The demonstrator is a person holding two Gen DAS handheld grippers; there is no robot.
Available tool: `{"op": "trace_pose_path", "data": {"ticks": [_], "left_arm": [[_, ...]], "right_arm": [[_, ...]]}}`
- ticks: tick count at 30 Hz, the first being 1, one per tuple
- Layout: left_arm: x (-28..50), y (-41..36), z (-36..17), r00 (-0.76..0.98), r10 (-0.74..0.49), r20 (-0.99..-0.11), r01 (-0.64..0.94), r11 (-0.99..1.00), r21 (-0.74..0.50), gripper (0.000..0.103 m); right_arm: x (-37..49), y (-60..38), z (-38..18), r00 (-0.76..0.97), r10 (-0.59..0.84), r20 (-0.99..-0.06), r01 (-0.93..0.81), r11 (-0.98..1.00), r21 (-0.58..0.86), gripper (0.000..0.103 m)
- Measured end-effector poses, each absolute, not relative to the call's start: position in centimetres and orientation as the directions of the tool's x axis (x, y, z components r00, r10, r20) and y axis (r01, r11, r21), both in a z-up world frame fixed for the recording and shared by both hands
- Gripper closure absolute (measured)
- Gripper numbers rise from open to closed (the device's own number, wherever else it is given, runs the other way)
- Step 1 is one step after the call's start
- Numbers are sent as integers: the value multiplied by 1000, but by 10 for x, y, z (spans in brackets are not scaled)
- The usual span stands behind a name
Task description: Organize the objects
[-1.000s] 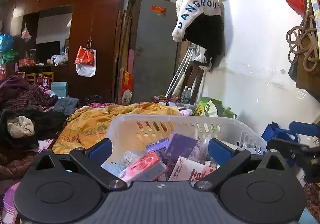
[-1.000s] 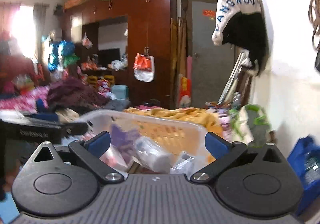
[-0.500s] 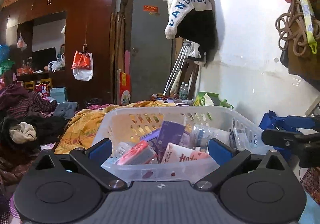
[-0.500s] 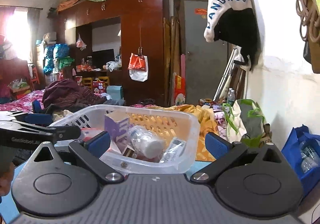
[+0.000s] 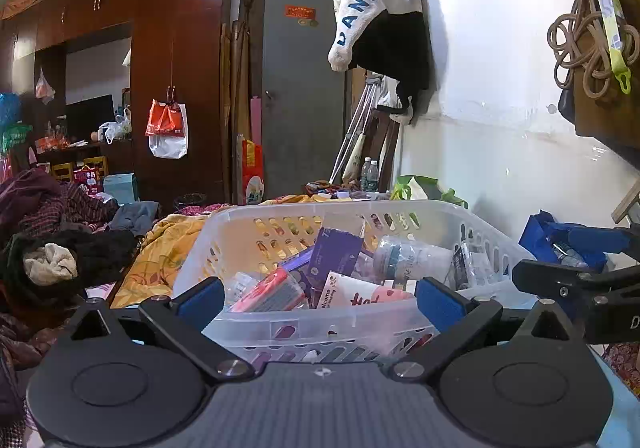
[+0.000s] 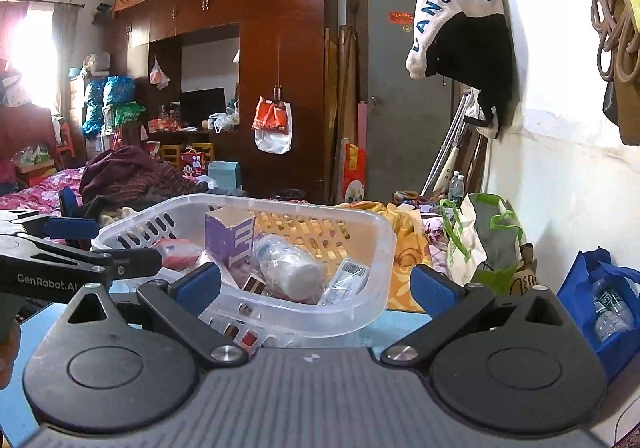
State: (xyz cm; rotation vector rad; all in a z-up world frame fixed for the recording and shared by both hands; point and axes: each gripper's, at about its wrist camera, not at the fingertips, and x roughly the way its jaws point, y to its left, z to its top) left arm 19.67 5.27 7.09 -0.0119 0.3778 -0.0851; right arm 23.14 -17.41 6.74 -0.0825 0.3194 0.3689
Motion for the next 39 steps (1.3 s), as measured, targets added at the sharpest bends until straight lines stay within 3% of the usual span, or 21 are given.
{"op": "trace_pose_path", "data": {"ticks": [39], "left_arm": [[197, 54, 69, 919, -76, -386, 66, 997, -40, 0]], "right_arm": [[233, -182, 65, 886, 327, -329, -343, 939, 10, 0]]}}
